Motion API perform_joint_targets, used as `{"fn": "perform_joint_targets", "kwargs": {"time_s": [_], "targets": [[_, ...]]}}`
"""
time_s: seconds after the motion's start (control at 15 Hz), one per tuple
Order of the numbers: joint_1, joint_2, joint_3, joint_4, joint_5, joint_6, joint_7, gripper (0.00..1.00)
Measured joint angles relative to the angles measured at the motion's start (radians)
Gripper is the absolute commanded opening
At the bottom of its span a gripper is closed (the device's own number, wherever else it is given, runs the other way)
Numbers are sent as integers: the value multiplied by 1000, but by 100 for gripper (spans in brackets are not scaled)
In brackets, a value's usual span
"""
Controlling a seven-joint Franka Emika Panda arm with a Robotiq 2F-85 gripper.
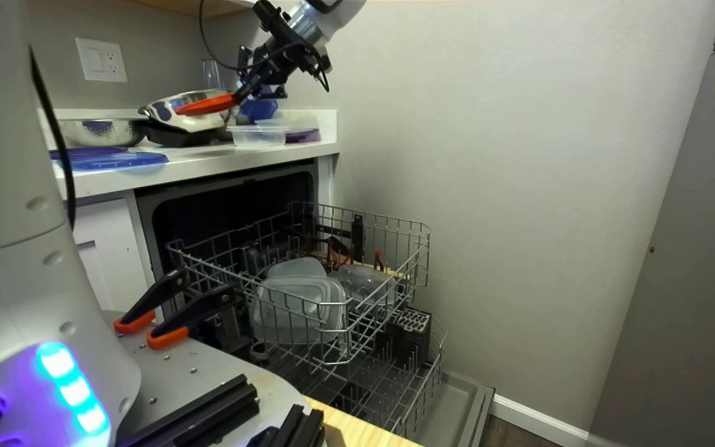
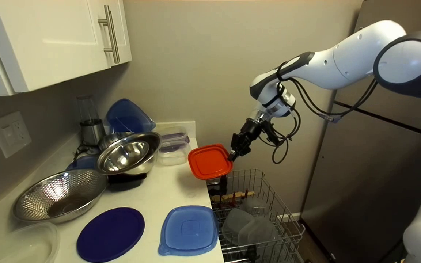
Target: Put the red lid on the top dishrack of the dishwasher.
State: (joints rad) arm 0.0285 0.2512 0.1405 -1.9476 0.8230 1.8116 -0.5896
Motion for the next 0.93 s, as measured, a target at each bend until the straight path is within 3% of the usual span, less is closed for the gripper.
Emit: {"fn": "perform_joint_targets", "kwargs": {"time_s": [0.47, 0.73, 0.93], "targets": [[6, -230, -35, -293, 29, 199, 59, 3], [26, -290, -35, -363, 13, 294, 167, 3], [46, -310, -29, -375, -78, 341, 306, 3]]}}
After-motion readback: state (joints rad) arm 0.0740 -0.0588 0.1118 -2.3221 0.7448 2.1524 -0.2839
